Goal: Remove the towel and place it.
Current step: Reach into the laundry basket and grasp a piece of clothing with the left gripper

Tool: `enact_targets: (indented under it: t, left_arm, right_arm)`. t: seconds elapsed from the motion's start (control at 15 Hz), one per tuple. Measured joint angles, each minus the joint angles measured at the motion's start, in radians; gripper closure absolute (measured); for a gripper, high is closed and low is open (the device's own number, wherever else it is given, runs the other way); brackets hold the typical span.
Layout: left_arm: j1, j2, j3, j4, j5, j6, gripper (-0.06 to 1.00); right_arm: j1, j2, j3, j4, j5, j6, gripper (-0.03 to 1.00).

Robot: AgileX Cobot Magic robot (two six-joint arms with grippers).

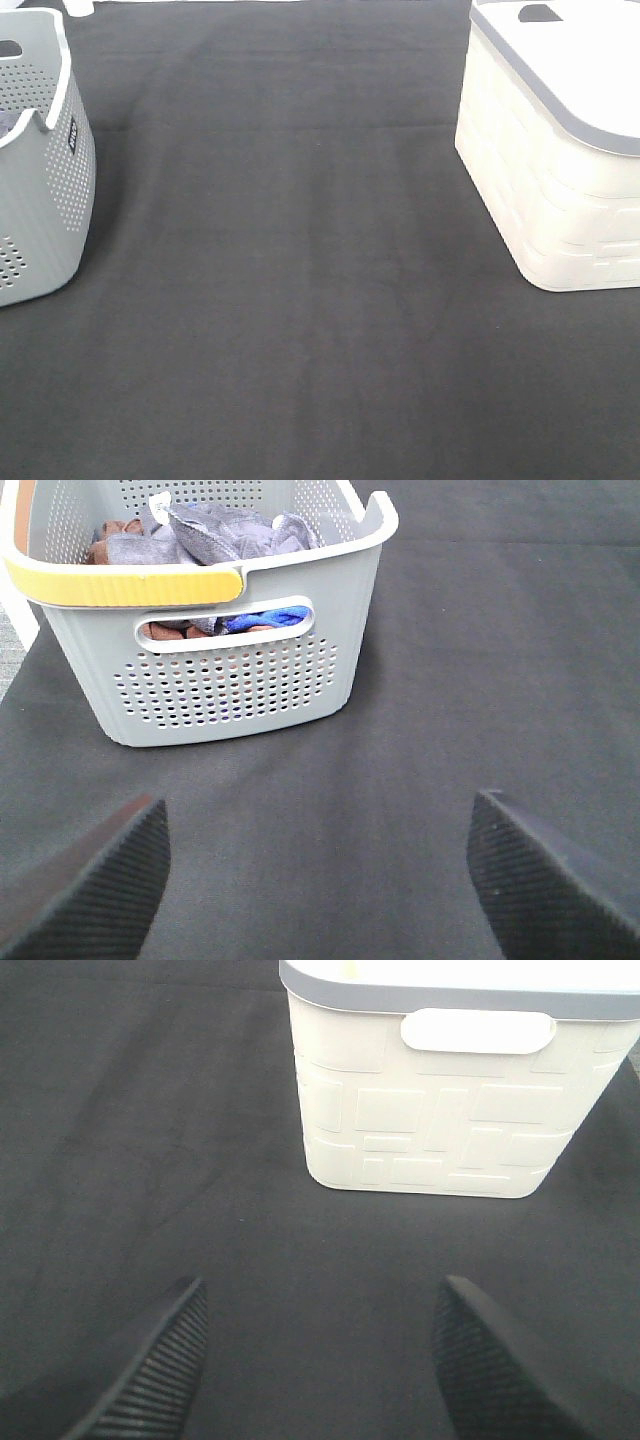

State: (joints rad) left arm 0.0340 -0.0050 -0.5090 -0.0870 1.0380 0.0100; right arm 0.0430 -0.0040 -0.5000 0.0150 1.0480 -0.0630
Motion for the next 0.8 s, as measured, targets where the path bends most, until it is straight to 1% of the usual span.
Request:
enact_targets:
  t: [0.47,0.67,0.8]
  left_arm:
    - [0.000,0.000,-0.003,0.008,0.000,-0.025,0.18]
    - [0.000,0.043,-0.028,0.046,-0.005,-0.106,0.18]
    - [0.000,0.103,-0.034,0.067,-0.033,-0.146,0.18]
  right_arm:
    - [0.000,0.000,0.000,0.001,0.000,0.000,0.32]
    - [0.000,0.000,0.000,0.001,0.000,0.000,0.32]
    - [0.000,0.000,0.000,0.001,0.000,0.000,0.32]
